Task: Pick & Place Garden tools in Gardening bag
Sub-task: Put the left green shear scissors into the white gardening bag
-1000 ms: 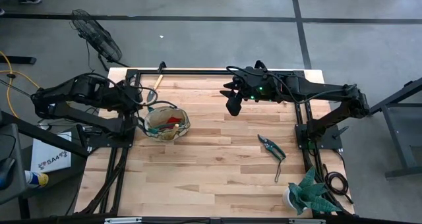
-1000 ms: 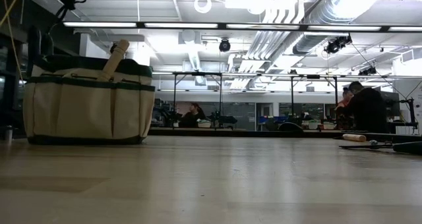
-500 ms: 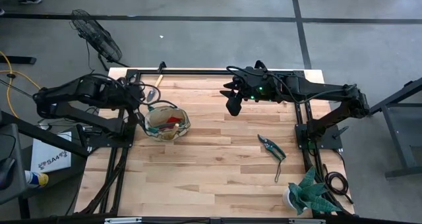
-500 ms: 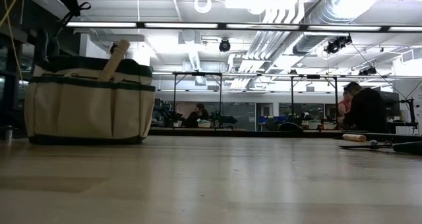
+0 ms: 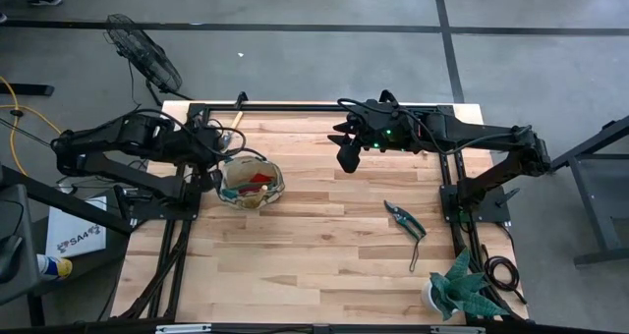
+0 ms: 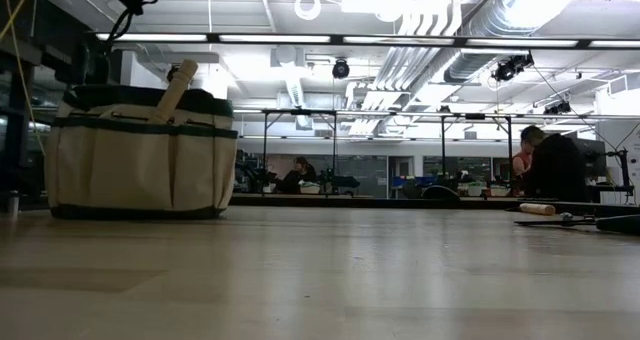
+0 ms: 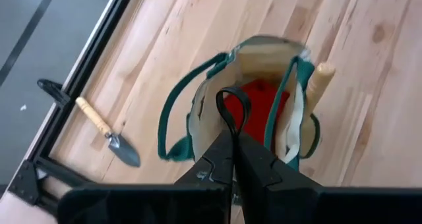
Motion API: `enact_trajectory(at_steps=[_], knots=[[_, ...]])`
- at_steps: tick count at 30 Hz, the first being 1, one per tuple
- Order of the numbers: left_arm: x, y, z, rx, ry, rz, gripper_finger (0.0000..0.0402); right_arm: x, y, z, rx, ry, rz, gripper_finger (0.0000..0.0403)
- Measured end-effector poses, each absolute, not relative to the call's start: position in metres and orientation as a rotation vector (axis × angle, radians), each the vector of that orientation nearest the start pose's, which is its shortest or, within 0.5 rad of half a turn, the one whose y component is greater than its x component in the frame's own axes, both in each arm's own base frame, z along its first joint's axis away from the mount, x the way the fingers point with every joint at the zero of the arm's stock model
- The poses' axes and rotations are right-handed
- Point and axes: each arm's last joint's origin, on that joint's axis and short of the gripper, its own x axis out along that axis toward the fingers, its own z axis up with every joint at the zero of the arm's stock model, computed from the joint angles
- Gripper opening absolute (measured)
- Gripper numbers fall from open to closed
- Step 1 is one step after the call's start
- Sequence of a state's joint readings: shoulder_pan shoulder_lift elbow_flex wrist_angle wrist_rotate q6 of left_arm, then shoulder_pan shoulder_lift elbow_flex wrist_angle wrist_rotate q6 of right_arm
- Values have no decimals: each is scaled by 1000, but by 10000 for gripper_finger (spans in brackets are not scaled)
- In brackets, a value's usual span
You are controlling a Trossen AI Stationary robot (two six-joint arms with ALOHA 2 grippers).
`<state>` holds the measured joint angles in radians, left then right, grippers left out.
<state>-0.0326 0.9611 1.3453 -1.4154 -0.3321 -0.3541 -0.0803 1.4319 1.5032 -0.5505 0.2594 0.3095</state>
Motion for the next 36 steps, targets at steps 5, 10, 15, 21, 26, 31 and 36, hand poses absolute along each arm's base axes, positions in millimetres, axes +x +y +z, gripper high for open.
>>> enact_trajectory(at_steps=[5,10,15,21,26,31,36], knots=[[115,6,381,-148,1038,501,0,307,-32,398,257,425,-404,133],[114,6,380,-161,1048,528,0,307,-32,398,256,425,-406,133],[116,6,377,-158,1102,534,0,307,-32,398,253,425,-406,133],[121,5,365,-166,1151,489,0,307,-32,398,254,424,-406,133],[124,4,352,-200,1176,522,0,307,-32,398,255,424,-407,133],[128,4,348,-219,1155,527,0,307,-32,398,257,424,-407,133],[130,4,349,-224,1136,524,0,307,-32,398,257,424,-407,133]])
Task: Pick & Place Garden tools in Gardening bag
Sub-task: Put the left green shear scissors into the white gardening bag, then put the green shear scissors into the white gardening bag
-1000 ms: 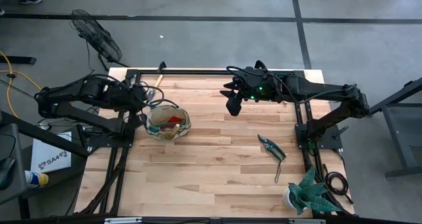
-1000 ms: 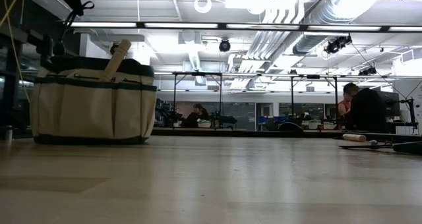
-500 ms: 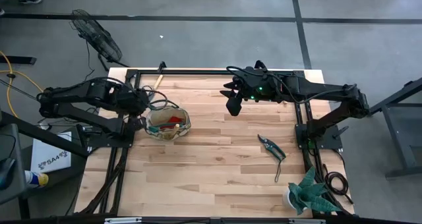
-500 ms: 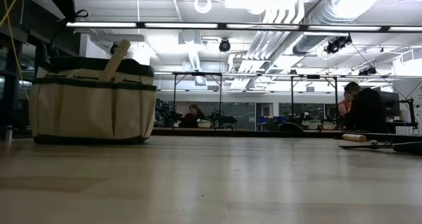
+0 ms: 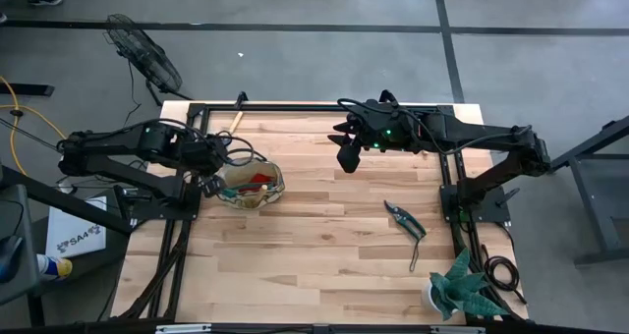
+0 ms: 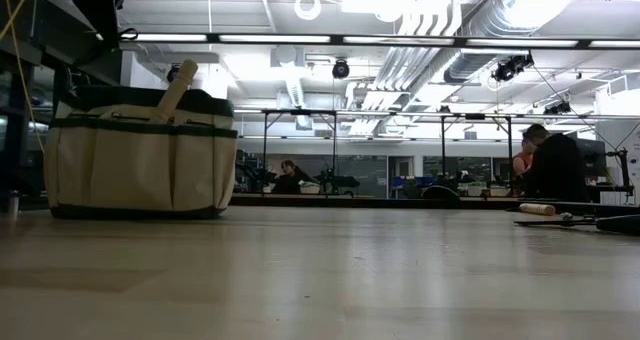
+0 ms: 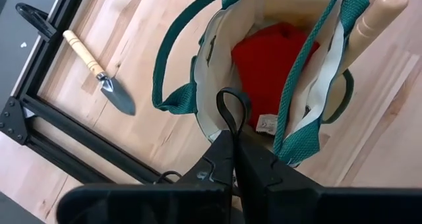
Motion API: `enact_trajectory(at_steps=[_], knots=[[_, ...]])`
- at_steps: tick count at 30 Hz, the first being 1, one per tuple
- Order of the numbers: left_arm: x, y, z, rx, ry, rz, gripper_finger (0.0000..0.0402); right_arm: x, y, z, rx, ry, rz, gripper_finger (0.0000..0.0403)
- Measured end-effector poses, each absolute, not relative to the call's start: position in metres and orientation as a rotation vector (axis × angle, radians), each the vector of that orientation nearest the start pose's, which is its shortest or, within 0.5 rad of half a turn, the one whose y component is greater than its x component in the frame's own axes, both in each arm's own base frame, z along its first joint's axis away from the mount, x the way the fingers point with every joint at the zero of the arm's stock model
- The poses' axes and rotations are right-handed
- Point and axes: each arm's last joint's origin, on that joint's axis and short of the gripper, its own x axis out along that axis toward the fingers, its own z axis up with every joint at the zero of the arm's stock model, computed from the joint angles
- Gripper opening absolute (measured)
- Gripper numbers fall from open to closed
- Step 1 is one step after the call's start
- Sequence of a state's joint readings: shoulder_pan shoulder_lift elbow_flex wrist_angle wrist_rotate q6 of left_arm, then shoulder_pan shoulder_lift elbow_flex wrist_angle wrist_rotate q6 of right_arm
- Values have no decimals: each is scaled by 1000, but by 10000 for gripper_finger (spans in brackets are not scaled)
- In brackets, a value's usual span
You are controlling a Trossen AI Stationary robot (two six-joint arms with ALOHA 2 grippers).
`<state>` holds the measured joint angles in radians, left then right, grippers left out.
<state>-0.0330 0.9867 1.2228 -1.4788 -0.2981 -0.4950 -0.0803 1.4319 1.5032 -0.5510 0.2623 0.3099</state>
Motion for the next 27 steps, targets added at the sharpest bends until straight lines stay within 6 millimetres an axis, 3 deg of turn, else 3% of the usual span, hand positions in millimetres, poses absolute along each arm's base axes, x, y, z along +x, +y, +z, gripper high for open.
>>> enact_trajectory(at_steps=[8,20,27], knots=[[130,4,349,-224,1132,523,45,307,-32,398,257,424,-405,133],[126,4,373,-217,1052,480,208,306,-32,396,248,446,-406,133],[123,5,388,-220,992,480,227,306,-32,396,272,443,-410,133]])
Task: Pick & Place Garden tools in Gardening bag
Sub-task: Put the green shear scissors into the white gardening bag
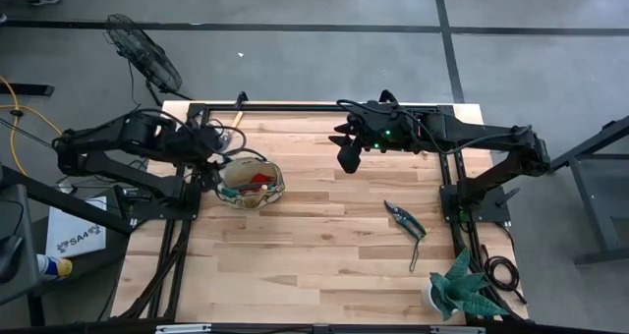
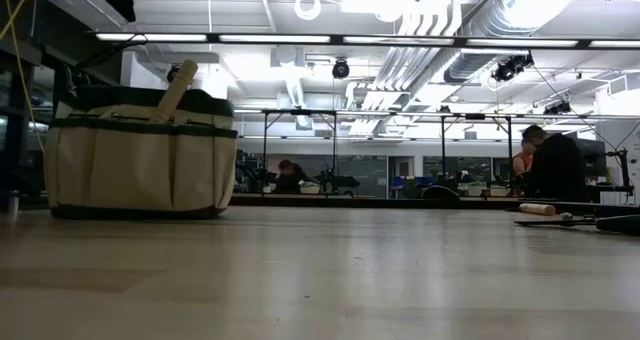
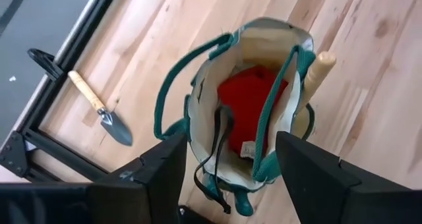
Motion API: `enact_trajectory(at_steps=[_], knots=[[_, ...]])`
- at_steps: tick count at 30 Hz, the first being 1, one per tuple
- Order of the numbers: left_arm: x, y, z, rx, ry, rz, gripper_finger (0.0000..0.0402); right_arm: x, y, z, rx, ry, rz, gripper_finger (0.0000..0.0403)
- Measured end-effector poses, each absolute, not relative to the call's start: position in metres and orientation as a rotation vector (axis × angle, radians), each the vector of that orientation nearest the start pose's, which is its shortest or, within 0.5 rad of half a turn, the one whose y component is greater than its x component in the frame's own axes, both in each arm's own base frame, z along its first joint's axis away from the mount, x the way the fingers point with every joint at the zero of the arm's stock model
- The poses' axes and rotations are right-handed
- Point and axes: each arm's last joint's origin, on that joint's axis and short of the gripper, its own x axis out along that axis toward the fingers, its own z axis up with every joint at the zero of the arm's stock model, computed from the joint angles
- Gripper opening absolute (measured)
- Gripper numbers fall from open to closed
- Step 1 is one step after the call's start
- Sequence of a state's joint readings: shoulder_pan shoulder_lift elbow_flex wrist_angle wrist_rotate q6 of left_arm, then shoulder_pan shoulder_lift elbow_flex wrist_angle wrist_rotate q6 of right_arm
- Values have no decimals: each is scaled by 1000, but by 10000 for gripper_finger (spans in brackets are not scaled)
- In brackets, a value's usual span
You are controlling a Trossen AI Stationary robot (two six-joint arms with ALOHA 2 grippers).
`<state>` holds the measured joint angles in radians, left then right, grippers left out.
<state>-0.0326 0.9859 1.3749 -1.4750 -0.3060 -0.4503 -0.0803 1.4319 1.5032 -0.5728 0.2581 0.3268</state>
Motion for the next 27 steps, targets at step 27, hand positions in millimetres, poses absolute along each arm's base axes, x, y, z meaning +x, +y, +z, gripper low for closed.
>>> enact_trajectory(at_steps=[27], knots=[[131,7,403,-248,802,536,228,268,15,357,766,991,-511,133]])
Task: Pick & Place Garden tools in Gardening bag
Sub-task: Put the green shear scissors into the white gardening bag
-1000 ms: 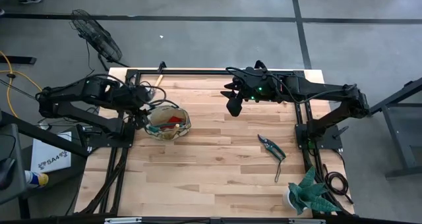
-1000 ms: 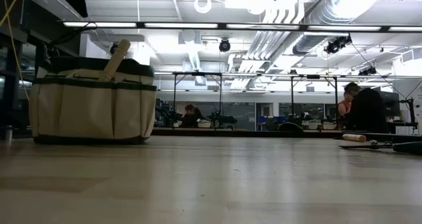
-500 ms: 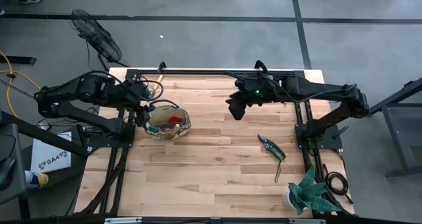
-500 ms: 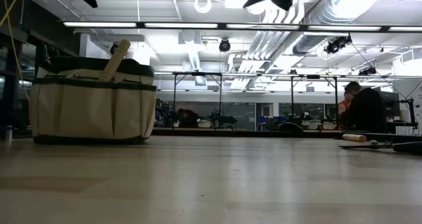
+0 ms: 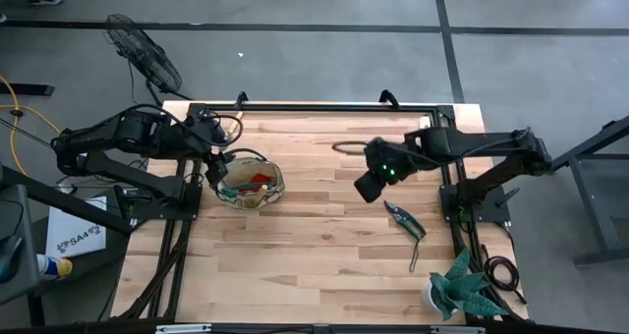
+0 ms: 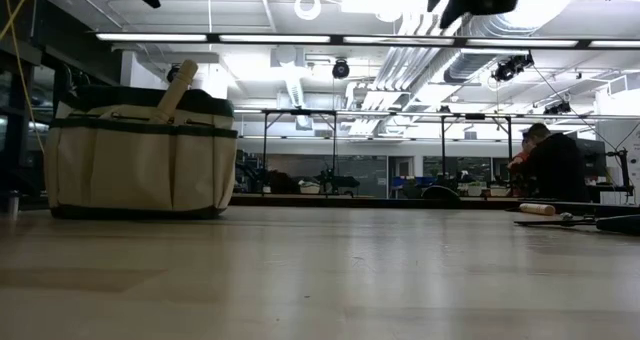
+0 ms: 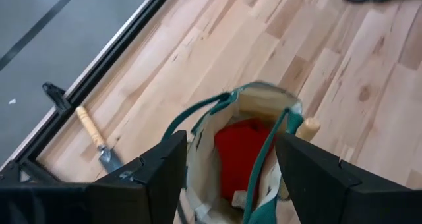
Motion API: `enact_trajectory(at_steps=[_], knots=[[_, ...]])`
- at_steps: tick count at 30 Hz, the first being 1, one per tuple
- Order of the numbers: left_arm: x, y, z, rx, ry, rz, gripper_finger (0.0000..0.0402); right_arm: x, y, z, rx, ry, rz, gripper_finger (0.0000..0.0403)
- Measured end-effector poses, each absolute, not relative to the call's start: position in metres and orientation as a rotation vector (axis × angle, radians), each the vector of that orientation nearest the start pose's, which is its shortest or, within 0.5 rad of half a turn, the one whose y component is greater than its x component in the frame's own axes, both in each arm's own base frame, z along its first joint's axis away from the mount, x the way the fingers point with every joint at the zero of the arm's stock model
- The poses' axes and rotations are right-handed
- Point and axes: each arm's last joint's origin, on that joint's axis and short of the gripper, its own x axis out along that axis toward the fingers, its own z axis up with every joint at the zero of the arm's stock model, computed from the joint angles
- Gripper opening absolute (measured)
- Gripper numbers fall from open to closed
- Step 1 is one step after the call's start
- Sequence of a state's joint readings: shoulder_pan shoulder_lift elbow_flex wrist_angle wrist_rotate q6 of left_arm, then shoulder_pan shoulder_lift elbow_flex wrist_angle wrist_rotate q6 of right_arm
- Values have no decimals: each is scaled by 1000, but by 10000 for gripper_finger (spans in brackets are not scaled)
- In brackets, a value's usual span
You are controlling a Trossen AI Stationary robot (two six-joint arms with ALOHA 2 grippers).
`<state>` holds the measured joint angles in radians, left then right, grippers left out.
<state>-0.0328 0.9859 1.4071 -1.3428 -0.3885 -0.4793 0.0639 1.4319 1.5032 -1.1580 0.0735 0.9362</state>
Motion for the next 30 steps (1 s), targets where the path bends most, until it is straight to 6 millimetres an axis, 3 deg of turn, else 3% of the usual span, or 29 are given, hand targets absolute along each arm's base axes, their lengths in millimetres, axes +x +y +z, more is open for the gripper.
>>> enact_trajectory(at_steps=[10,21,30], knots=[[132,8,405,-229,776,560,228,249,51,345,959,1079,-730,133],[132,8,405,-208,782,553,228,233,84,269,1080,1273,-903,133],[132,8,404,-209,783,554,228,216,87,229,1066,1381,-1000,133]])
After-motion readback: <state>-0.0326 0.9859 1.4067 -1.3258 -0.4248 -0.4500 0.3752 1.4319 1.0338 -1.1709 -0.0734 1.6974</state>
